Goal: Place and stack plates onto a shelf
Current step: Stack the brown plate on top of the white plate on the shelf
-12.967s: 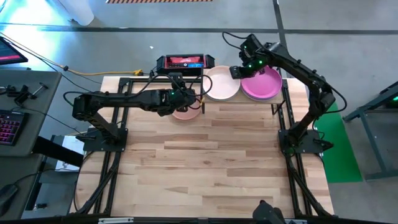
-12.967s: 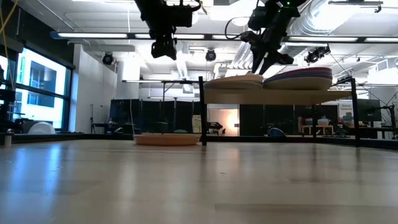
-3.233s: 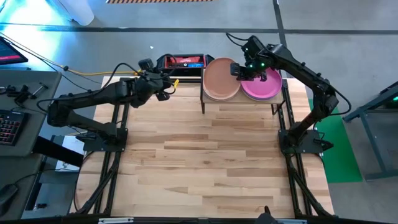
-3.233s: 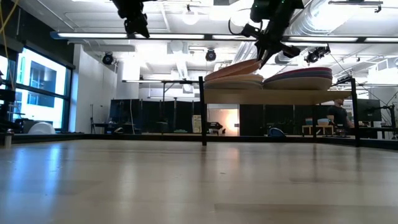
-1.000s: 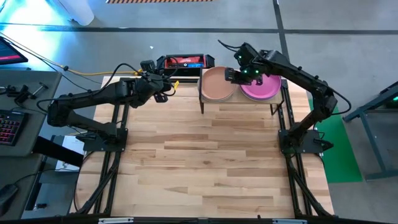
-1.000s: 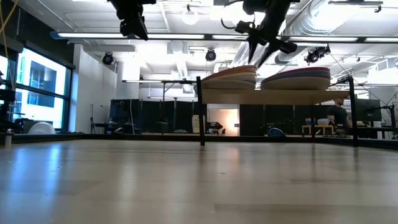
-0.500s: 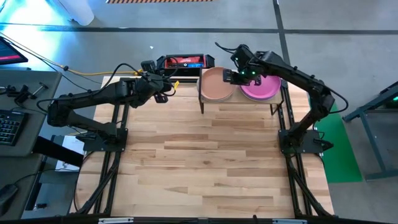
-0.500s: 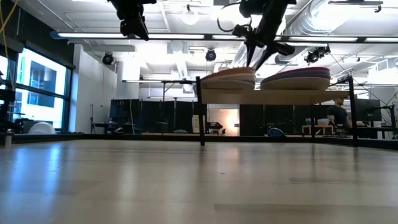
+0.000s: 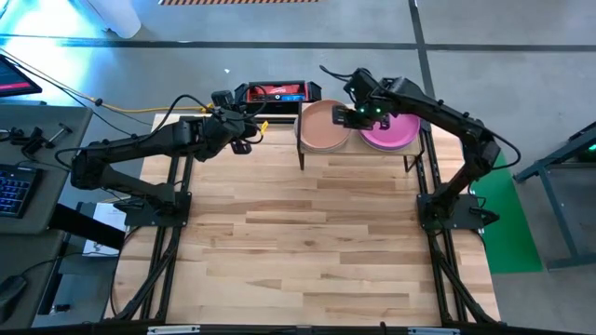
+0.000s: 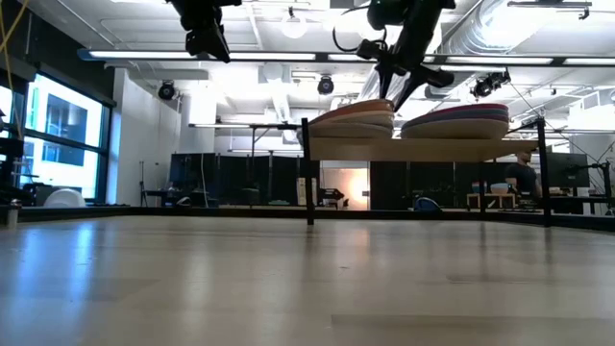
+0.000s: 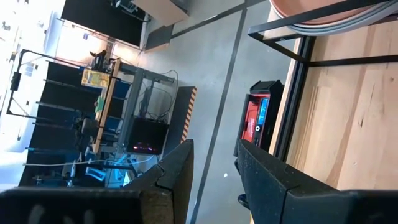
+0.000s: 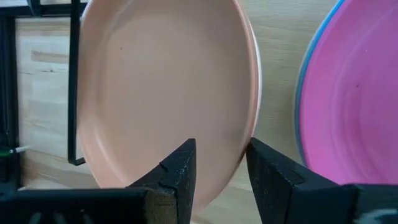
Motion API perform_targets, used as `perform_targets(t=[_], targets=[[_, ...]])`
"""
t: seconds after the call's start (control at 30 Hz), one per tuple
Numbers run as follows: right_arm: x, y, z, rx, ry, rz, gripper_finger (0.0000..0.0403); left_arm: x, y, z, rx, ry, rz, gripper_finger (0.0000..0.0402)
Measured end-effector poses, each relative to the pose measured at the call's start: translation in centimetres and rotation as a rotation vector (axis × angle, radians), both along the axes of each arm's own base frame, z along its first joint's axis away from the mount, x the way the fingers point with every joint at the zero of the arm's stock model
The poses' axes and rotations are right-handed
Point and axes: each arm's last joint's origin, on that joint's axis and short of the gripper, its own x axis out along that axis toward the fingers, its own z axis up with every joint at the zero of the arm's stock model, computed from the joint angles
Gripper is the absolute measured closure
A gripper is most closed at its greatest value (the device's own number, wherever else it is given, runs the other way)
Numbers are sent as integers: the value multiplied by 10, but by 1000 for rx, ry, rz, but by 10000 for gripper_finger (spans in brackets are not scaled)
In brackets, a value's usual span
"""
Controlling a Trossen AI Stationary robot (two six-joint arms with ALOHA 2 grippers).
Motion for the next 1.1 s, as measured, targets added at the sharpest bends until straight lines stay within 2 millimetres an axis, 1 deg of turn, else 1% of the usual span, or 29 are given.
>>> perform_targets(t=[0.37,0.47,0.6,0.73,0.83,0.9,1.0,1.1], targets=[[-11,8,16,-30,-46,-23,284,0,0,0,1,10,-2,284],[-11,13,20,-35,-58,-33,284,-1,0,-1,0,16,-2,284],[0,26,23,-49,-101,4,284,-1,0,-1,-2,23,-3,284],[18,40,25,-80,-177,45,284,-1,0,-1,-2,23,-3,284],[28,47,23,-121,-184,53,284,-1,0,-1,0,29,-5,284],[34,48,19,-119,-172,47,284,-1,0,-1,1,31,-7,284],[43,46,6,-105,-134,51,284,-1,0,-1,-8,27,-20,284],[48,44,0,-101,-117,58,284,0,-1,-1,-10,27,-22,284]])
